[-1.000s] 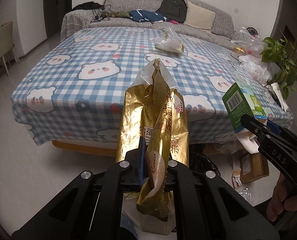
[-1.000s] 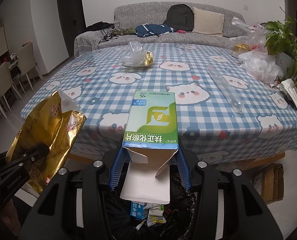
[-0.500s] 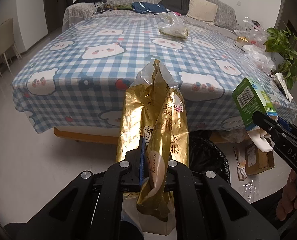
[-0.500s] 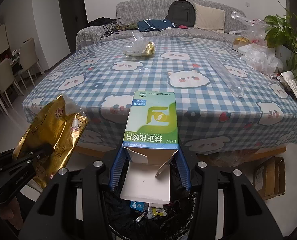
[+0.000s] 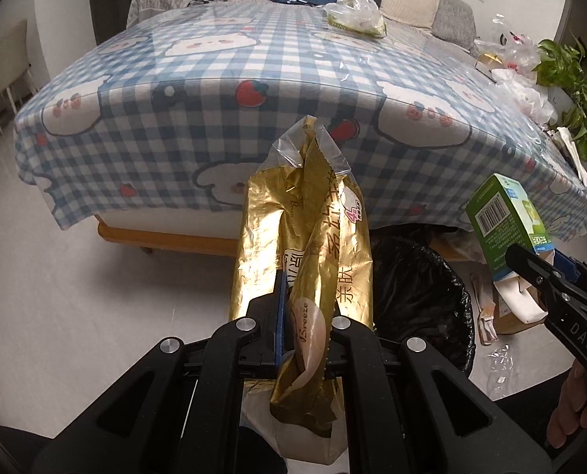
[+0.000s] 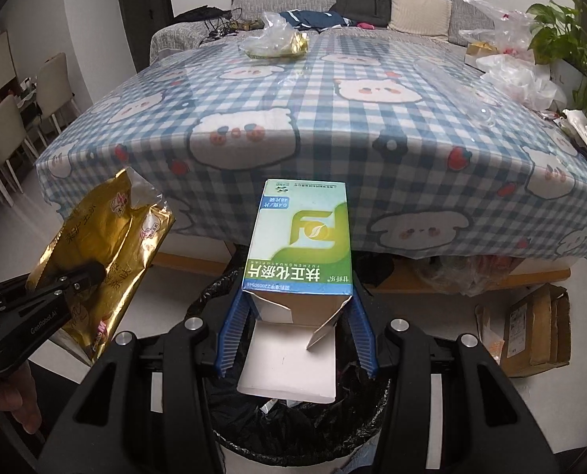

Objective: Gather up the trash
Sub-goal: 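Carry the gold foil bag and green-white box down over the trash bin, then open the right tool to drop the green-white box into the bin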

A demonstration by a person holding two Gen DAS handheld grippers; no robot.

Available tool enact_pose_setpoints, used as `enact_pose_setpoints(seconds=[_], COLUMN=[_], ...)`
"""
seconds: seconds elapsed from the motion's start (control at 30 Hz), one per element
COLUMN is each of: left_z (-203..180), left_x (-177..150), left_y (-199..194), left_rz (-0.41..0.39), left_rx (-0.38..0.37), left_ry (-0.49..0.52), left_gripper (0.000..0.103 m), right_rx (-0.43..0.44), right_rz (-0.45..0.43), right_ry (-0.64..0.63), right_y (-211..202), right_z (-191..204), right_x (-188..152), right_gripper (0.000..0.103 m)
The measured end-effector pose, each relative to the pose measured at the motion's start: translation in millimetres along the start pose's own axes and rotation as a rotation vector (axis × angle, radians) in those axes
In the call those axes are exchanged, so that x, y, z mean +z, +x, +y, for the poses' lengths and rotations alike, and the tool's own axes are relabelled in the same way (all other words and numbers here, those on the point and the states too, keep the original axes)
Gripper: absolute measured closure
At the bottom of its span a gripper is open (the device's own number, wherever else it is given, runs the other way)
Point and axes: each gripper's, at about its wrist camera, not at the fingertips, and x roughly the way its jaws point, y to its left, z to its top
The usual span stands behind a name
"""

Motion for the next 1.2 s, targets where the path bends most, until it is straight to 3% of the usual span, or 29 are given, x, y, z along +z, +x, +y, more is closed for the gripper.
enact_pose_setpoints(seconds=[0.2,0.7,0.93,1.2], left_z=[-1,1,-20,-53], left_x=[-9,-19,-24,-26], left_y=[16,39,45,52], left_rz=[0.0,0.035,0.058,0.089], left_rx=[0.044,0.028,0.007,-0.038], left_ry=[0.013,-0.021,0.009,0.041], left_gripper=[0.097,0.097,0.097,0.096], right_rx=[-0.009,-0.006,-0.025,-0.07], right_rz=[0.054,0.111,0.079,0.081], right_ry=[-0.001,0.001,0.037,0.092], right_y=[26,58,48,42], right_z=[1,-4,-16,-48], right_x=[-13,-28,-28,-27], right_gripper=[0.057,0.055,0.029,0.012])
